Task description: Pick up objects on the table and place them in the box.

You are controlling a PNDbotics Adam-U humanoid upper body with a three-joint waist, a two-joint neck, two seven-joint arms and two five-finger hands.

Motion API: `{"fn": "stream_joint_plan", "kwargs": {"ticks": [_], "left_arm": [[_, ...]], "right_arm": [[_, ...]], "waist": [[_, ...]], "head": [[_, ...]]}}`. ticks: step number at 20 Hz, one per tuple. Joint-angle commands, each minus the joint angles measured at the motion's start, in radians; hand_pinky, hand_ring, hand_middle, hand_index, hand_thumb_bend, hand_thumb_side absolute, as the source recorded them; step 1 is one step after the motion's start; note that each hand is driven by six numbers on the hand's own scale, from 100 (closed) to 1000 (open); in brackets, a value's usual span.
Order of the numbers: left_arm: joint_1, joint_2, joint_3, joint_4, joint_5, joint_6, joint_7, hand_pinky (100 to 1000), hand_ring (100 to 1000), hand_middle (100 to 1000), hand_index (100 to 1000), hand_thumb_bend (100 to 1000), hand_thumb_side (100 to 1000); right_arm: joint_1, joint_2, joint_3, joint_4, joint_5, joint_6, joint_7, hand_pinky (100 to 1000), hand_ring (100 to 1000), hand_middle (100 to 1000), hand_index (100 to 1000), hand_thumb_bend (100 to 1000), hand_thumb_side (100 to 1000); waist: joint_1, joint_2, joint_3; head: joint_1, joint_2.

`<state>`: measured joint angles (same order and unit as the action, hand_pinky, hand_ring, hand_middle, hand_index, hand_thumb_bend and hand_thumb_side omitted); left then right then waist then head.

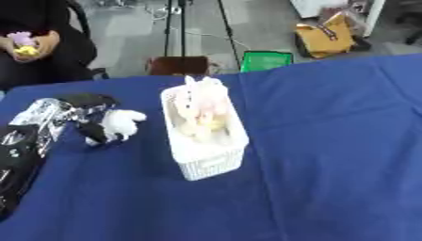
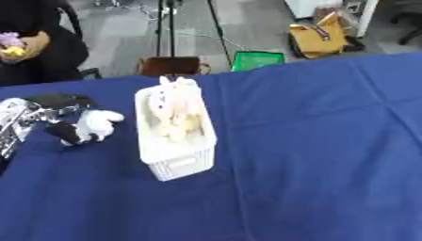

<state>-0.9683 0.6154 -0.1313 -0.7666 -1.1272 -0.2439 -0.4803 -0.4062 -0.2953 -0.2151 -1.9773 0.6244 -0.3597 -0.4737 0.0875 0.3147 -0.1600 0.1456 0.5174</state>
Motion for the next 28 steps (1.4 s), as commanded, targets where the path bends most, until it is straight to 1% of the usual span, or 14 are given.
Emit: {"fn": "stream_joint_plan", "kwargs": {"ticks": [1, 10, 11, 12, 13, 17, 18, 20, 21, 23, 24, 25, 26, 28], "left_arm": [[-0.024, 0.017, 0.013, -0.006, -0.010, -0.001, -0.012, 811, 922, 969, 1000, 402, 577], [-0.027, 0.014, 0.019, 0.012, -0.046, 0.011, -0.035, 802, 921, 955, 1000, 385, 562], [-0.028, 0.013, 0.020, 0.012, -0.049, 0.011, -0.032, 777, 892, 901, 1000, 371, 562], [-0.028, 0.012, 0.021, 0.010, -0.050, 0.011, -0.025, 777, 892, 901, 1000, 371, 562], [-0.028, 0.012, 0.022, 0.008, -0.050, 0.010, -0.015, 737, 832, 817, 996, 335, 561], [-0.027, 0.010, 0.018, 0.000, -0.051, 0.012, 0.042, 694, 777, 757, 969, 301, 549], [-0.027, 0.009, 0.016, 0.000, -0.053, 0.011, 0.049, 690, 769, 751, 959, 282, 548], [-0.028, 0.008, 0.015, 0.003, -0.057, 0.011, 0.059, 685, 764, 746, 954, 273, 548], [-0.028, 0.008, 0.015, 0.004, -0.058, 0.011, 0.062, 666, 741, 728, 934, 223, 536], [-0.029, 0.007, 0.015, 0.004, -0.060, 0.013, 0.074, 666, 741, 728, 934, 223, 536], [-0.031, 0.006, 0.015, 0.001, -0.061, 0.014, 0.084, 631, 698, 681, 891, 150, 514], [-0.031, 0.005, 0.014, 0.000, -0.063, 0.016, 0.097, 631, 698, 681, 891, 150, 514], [-0.030, 0.004, 0.013, 0.000, -0.064, 0.017, 0.108, 608, 670, 652, 862, 126, 500], [-0.029, 0.002, 0.011, 0.006, -0.067, 0.016, 0.125, 608, 670, 652, 862, 126, 500]], "right_arm": [[-0.015, -0.012, -0.002, -0.023, -0.011, -0.004, 0.003, 663, 509, 436, 671, 100, 776], [-0.018, -0.013, -0.002, -0.023, -0.015, -0.008, 0.005, 663, 509, 435, 671, 100, 776], [-0.018, -0.013, -0.002, -0.023, -0.016, -0.009, 0.005, 663, 509, 435, 671, 100, 775], [-0.017, -0.013, -0.002, -0.023, -0.016, -0.009, 0.005, 663, 509, 435, 671, 100, 775], [-0.017, -0.013, -0.003, -0.023, -0.016, -0.009, 0.006, 663, 509, 435, 671, 100, 776], [-0.016, -0.013, -0.004, -0.023, -0.017, -0.008, 0.008, 663, 509, 434, 671, 100, 778], [-0.016, -0.013, -0.004, -0.023, -0.016, -0.008, 0.008, 663, 509, 435, 671, 100, 775], [-0.015, -0.013, -0.005, -0.023, -0.016, -0.007, 0.008, 663, 509, 435, 671, 100, 775], [-0.015, -0.013, -0.005, -0.023, -0.016, -0.007, 0.008, 663, 509, 435, 671, 100, 775], [-0.015, -0.014, -0.005, -0.023, -0.017, -0.007, 0.009, 663, 509, 435, 671, 100, 775], [-0.015, -0.013, -0.005, -0.023, -0.017, -0.007, 0.010, 663, 509, 434, 672, 100, 775], [-0.014, -0.013, -0.005, -0.023, -0.017, -0.007, 0.011, 663, 509, 434, 672, 100, 775], [-0.015, -0.013, -0.005, -0.023, -0.018, -0.007, 0.011, 663, 509, 435, 672, 100, 775], [-0.015, -0.013, -0.006, -0.023, -0.018, -0.008, 0.012, 663, 509, 435, 672, 100, 775]], "waist": [[-0.004, -0.016, -0.001], [-0.001, -0.009, -0.010], [-0.001, -0.008, -0.010], [-0.001, -0.008, -0.011], [-0.001, -0.007, -0.011], [-0.001, -0.005, -0.010], [-0.001, -0.005, -0.011], [-0.001, -0.005, -0.011], [-0.001, -0.005, -0.011], [-0.001, -0.005, -0.011], [-0.001, -0.005, -0.011], [-0.001, -0.004, -0.011], [-0.001, -0.004, -0.011], [0.000, -0.003, -0.011]], "head": [[0.004, -0.012], [0.008, -0.024], [0.008, -0.025], [0.007, -0.025], [0.007, -0.025], [0.007, -0.022], [0.007, -0.022], [0.007, -0.021], [0.007, -0.021], [0.007, -0.021], [0.007, -0.021], [0.007, -0.022], [0.007, -0.023], [0.006, -0.024]]}}
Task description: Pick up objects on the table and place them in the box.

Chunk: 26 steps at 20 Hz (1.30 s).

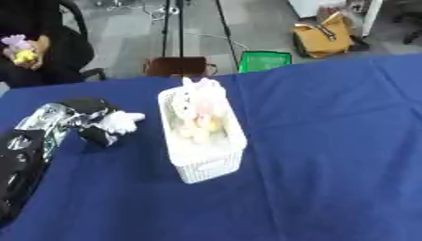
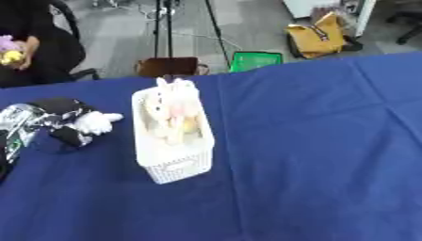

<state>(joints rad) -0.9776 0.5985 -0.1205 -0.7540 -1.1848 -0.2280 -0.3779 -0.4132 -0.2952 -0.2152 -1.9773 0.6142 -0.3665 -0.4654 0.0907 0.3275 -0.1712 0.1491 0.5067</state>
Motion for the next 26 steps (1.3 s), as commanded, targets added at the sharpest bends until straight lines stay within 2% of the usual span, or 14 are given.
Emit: {"fn": "stream_joint_plan", "kwargs": {"ticks": [1, 2, 8, 15, 22, 26], "left_arm": [[-0.019, 0.019, 0.000, -0.005, -0.010, 0.000, 0.027, 608, 670, 652, 862, 126, 500], [-0.020, 0.018, 0.000, -0.003, -0.014, 0.002, 0.033, 585, 646, 624, 837, 100, 481], [-0.024, 0.014, -0.005, -0.003, -0.050, 0.018, 0.083, 510, 560, 543, 742, 100, 429], [-0.036, 0.015, -0.006, -0.005, -0.070, 0.026, 0.111, 495, 547, 533, 725, 100, 432], [-0.054, 0.024, -0.013, -0.022, -0.060, 0.023, 0.091, 448, 512, 512, 688, 100, 443], [-0.056, 0.038, -0.023, -0.048, -0.017, 0.007, 0.033, 452, 516, 518, 686, 100, 441]], "right_arm": [[-0.008, -0.013, -0.006, -0.023, -0.008, -0.001, 0.003, 663, 509, 435, 672, 100, 775], [-0.008, -0.013, -0.006, -0.023, -0.009, -0.001, 0.003, 663, 509, 435, 672, 100, 775], [-0.008, -0.013, -0.007, -0.023, -0.012, 0.000, 0.004, 663, 508, 435, 673, 100, 774], [-0.005, -0.014, -0.007, -0.023, -0.014, 0.000, 0.007, 664, 508, 436, 673, 100, 773], [0.002, -0.014, -0.007, -0.023, -0.015, 0.003, 0.007, 664, 509, 437, 674, 100, 769], [0.006, -0.014, -0.007, -0.023, -0.015, 0.005, 0.008, 664, 509, 438, 675, 100, 767]], "waist": [[-0.004, -0.016, 0.000], [-0.004, -0.016, 0.000], [-0.004, -0.017, -0.001], [-0.004, -0.024, 0.004], [-0.004, -0.039, 0.014], [-0.002, -0.047, 0.019]], "head": [[0.003, -0.013], [0.002, -0.014], [0.002, -0.014], [0.001, -0.009], [0.000, 0.001], [-0.004, 0.009]]}}
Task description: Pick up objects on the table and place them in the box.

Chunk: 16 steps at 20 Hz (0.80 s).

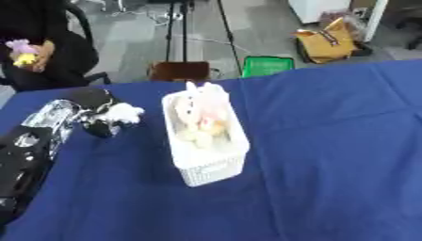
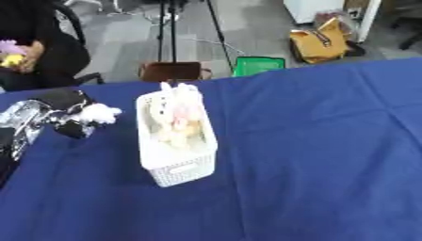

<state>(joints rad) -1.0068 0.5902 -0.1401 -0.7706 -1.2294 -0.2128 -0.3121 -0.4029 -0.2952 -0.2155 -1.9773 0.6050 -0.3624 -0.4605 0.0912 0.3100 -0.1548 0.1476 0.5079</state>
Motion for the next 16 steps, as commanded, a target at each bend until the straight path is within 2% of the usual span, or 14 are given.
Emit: {"fn": "stream_joint_plan", "kwargs": {"ticks": [1, 8, 16], "left_arm": [[-0.029, 0.052, -0.007, -0.042, 0.046, -0.014, -0.056, 452, 516, 517, 685, 100, 440], [-0.047, 0.093, -0.016, -0.129, 0.188, -0.012, -0.196, 439, 506, 507, 680, 100, 429], [-0.059, 0.135, -0.041, -0.284, 0.332, 0.002, -0.264, 426, 497, 500, 677, 100, 433]], "right_arm": [[-0.003, -0.014, -0.007, -0.023, -0.006, 0.001, 0.004, 664, 509, 438, 675, 100, 766], [0.002, -0.017, -0.007, -0.023, -0.006, 0.005, 0.005, 664, 509, 438, 675, 100, 763], [0.007, -0.019, -0.005, -0.023, -0.007, 0.006, 0.007, 664, 510, 439, 674, 100, 763]], "waist": [[-0.002, -0.032, 0.005], [0.003, -0.042, 0.009], [0.007, -0.055, 0.018]], "head": [[-0.003, 0.010], [-0.003, 0.019], [-0.006, 0.028]]}}
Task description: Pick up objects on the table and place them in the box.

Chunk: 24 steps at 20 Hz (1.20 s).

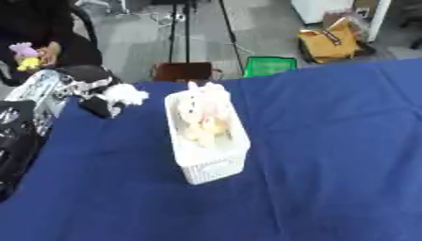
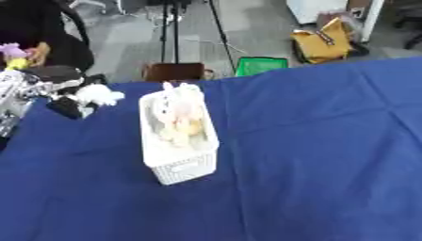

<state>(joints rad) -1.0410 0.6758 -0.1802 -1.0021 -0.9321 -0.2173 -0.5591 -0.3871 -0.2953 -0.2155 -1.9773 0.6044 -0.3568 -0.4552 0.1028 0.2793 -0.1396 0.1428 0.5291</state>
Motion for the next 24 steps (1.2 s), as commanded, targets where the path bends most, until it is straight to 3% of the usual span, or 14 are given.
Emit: {"fn": "stream_joint_plan", "kwargs": {"ticks": [1, 11, 24], "left_arm": [[-0.031, 0.053, -0.004, -0.070, 0.043, 0.009, -0.024, 426, 497, 501, 677, 100, 434], [-0.084, 0.052, -0.035, -0.265, 0.131, 0.019, -0.079, 418, 491, 495, 672, 100, 448], [-0.101, -0.016, -0.113, -0.346, 0.179, 0.011, -0.118, 423, 495, 499, 673, 100, 445]], "right_arm": [[-0.008, -0.020, -0.005, -0.023, -0.006, 0.000, 0.002, 664, 510, 440, 674, 100, 763], [-0.002, -0.023, -0.002, -0.023, -0.009, 0.000, 0.003, 664, 511, 441, 675, 100, 764], [-0.007, -0.019, 0.003, -0.023, -0.015, -0.005, 0.007, 664, 512, 442, 673, 100, 762]], "waist": [[-0.004, -0.028, 0.004], [-0.004, -0.045, 0.011], [-0.003, -0.043, -0.005]], "head": [[0.000, 0.011], [0.005, 0.032], [0.017, 0.027]]}}
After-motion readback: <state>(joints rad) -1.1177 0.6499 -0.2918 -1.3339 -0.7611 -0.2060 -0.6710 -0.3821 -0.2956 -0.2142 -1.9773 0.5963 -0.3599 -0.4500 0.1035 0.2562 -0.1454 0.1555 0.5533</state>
